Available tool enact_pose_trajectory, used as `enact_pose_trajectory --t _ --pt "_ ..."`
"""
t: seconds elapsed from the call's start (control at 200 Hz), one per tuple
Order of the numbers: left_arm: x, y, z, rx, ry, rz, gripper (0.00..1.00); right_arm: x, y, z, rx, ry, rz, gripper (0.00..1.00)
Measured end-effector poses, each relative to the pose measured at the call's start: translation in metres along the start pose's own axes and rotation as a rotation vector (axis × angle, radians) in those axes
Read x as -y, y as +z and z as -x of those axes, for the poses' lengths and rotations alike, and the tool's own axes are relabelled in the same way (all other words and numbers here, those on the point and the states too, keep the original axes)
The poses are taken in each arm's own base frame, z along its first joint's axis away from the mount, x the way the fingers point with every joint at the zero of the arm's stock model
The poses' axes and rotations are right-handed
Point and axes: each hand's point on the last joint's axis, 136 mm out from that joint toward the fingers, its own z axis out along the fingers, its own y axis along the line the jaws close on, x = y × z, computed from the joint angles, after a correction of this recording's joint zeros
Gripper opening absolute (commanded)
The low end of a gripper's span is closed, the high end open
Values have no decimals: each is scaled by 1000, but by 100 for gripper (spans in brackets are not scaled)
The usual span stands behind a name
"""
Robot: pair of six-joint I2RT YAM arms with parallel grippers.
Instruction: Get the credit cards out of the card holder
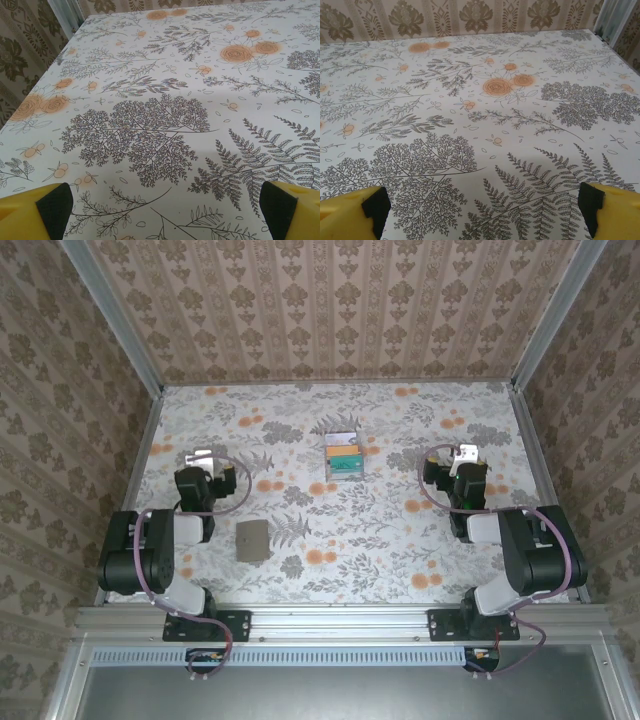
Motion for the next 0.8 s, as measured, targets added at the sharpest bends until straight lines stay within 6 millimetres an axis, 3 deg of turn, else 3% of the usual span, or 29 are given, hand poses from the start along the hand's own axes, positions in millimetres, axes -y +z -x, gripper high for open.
enact_pose_trajectory --t 0.8 --pt "1 0 0 0 0 -8 100 -1 0 0 0 -1 3 100"
